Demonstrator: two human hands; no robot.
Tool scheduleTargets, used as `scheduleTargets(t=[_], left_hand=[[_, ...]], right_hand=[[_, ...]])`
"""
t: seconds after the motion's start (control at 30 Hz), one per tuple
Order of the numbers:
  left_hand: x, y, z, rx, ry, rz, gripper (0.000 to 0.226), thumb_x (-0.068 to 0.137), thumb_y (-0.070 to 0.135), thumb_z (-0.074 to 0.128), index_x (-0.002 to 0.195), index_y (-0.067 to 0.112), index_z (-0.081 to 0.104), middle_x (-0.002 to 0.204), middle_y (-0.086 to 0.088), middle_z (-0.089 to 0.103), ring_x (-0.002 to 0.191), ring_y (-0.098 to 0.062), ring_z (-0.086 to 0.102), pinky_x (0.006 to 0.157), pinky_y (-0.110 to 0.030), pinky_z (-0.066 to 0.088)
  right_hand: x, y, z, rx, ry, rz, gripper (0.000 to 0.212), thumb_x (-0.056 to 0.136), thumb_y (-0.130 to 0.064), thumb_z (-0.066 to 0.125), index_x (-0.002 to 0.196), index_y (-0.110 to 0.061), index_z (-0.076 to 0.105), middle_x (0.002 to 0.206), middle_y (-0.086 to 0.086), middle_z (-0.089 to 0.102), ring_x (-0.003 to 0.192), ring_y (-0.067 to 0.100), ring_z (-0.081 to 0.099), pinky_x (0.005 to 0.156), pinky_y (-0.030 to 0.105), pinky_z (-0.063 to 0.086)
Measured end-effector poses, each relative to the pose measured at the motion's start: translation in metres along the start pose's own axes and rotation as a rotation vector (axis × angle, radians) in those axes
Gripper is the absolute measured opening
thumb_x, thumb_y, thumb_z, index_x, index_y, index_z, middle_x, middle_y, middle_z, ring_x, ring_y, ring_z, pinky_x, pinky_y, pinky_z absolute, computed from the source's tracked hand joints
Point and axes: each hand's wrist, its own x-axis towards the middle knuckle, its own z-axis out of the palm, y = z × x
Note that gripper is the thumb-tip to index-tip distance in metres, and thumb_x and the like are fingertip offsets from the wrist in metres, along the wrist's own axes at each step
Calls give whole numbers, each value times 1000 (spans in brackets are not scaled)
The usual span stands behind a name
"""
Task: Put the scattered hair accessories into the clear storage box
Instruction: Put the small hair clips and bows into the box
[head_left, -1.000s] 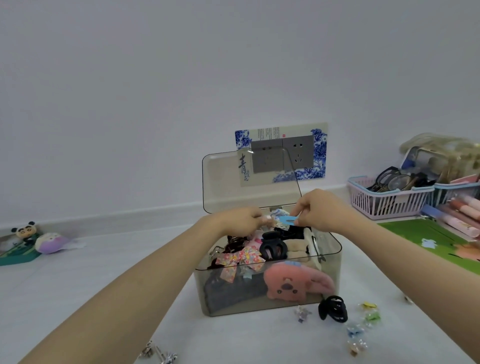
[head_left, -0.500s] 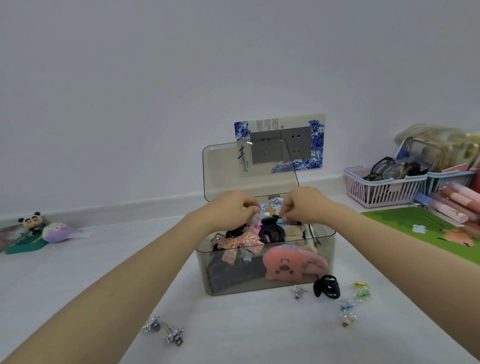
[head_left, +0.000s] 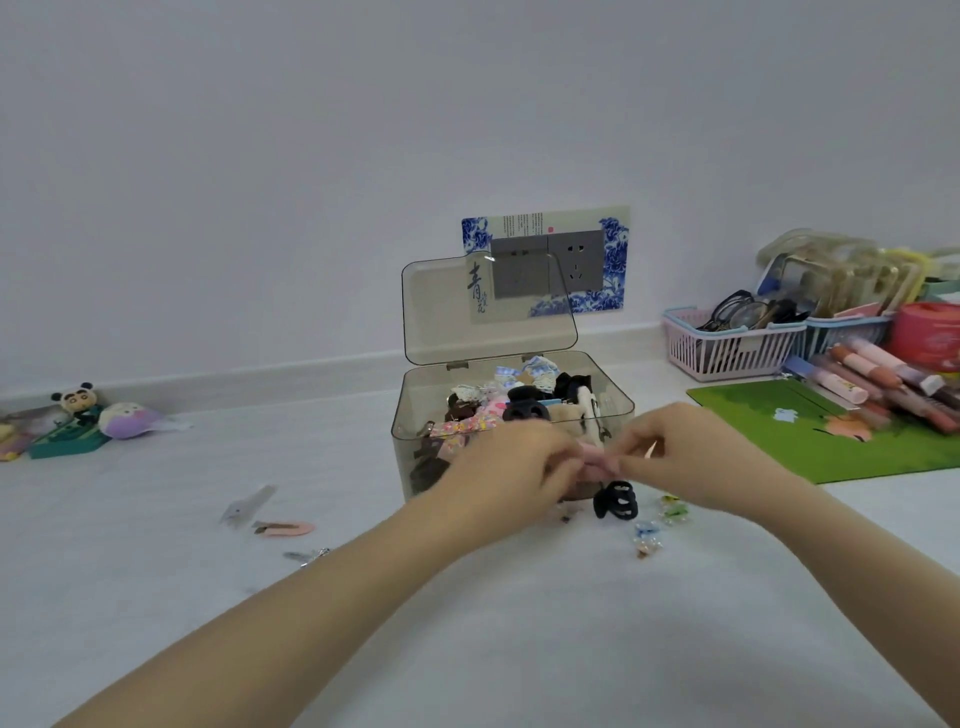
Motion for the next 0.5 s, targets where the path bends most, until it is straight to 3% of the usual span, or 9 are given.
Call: scheduleTargets(t=[0.13,0.23,0.33,0.4,0.5], left_hand=[[5,16,27,-53,-102,-21,29,85,16,55,111,24,66,113,6,68,103,-15,61,86,-32,49],[10,21,38,-55,-119,-109,31,85,16,59,116,22,64,120,4,65,113,-16,57,93,-34,47],[13,22,39,-64,-148,-129,30,87,10,55,115,16,65,124,1,63,117,-19,55,97,-29,42],[13,18,38,-163,-101,-152,25,83,6,56,103,13,69,113,0,69,103,-19,61,94,-33,47],[10,17,21,-241,51,-207,19,81,7,57,90,21,67,85,0,72,77,-16,65,76,-37,53]], right_hand=[[-5,14,17,-82,-32,42,16,79,-24,66,93,-27,73,82,-8,68,57,-6,48,51,10,35],[-3,22,26,-98,-16,77,19,80,-24,66,98,-30,71,93,-6,70,64,4,50,59,19,39],[-2,26,28,-9,-17,91,20,77,-21,71,97,-25,72,91,0,70,73,12,57,60,16,41],[-3,24,24,102,16,85,18,75,-19,74,92,-25,72,88,2,70,77,14,62,61,13,41],[-5,17,14,371,80,49,16,74,-17,75,83,-30,70,84,4,70,67,13,60,64,20,46]])
